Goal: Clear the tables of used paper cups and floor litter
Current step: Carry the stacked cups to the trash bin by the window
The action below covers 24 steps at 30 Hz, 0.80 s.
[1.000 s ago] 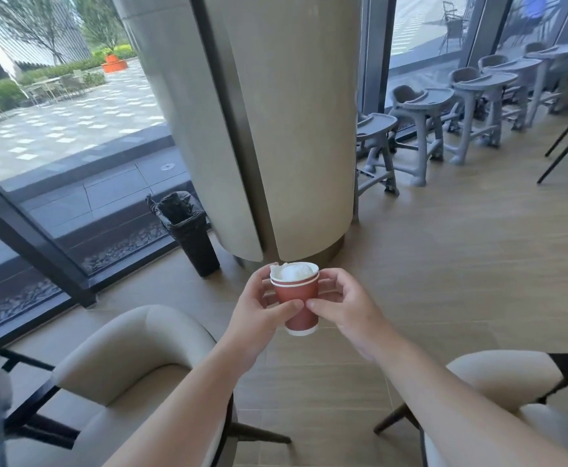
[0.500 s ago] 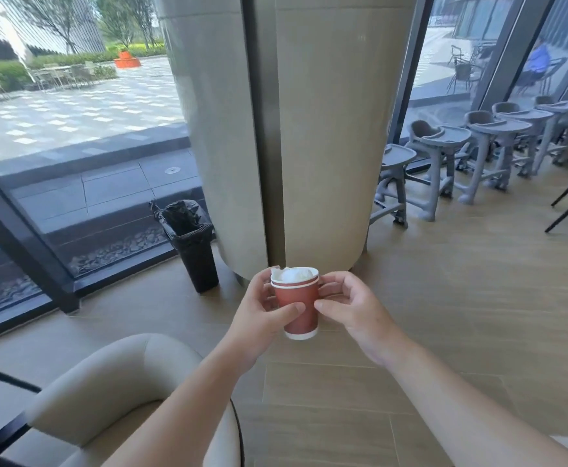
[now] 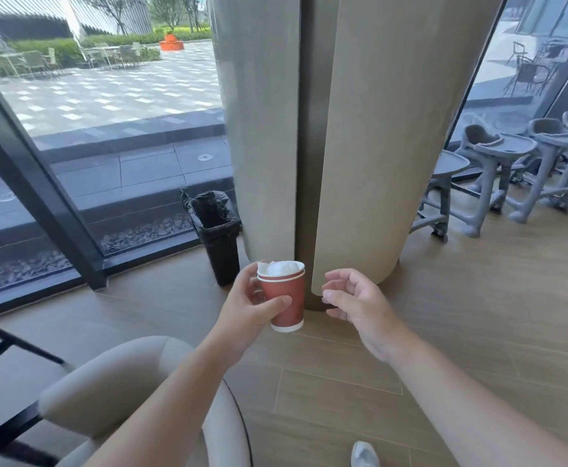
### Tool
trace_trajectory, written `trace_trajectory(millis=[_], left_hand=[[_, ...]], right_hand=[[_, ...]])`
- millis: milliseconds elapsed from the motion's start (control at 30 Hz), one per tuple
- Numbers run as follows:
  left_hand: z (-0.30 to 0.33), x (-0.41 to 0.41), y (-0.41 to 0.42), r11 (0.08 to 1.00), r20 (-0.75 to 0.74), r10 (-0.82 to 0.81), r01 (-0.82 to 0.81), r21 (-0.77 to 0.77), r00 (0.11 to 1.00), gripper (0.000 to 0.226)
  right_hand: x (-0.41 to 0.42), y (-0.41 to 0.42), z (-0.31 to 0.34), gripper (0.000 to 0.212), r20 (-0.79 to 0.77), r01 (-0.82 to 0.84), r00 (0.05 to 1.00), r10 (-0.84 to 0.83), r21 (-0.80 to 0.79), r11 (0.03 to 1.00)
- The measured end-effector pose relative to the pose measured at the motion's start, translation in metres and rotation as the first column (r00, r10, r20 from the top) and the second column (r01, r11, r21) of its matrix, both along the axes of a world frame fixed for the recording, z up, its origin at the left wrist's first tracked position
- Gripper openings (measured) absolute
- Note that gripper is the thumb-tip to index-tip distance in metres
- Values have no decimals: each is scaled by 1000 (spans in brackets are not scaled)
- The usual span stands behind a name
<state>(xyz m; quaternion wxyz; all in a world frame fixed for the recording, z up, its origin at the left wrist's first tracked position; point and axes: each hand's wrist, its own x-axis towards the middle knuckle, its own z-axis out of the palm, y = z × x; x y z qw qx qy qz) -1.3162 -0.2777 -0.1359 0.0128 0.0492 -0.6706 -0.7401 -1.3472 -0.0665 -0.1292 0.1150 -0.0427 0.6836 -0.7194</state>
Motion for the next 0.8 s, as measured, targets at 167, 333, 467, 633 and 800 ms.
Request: trace_trajectory(millis=[167, 333, 467, 633, 800], left_hand=[[-3, -42, -5, 993, 31, 107, -106, -51, 994, 79], [7, -99, 7, 970, 58, 231, -226, -89, 971, 86], [15, -146, 32, 950, 60, 300, -293, -109, 952, 82], [21, -189, 55, 911, 39, 406, -402, -90, 913, 74], [32, -208, 54, 884, 41, 462, -456, -108, 886, 84]], right_hand=[[-61, -2, -11, 30, 27, -94, 995, 94, -9, 996], [-141, 9, -11, 17, 95, -169, 980, 175, -67, 983], [-202, 26, -7, 20, 147, -223, 960, 240, -119, 967], [-262, 41, 2, 22, 166, -284, 936, 310, -161, 945], [-290, 40, 10, 21, 144, -315, 927, 346, -197, 928]])
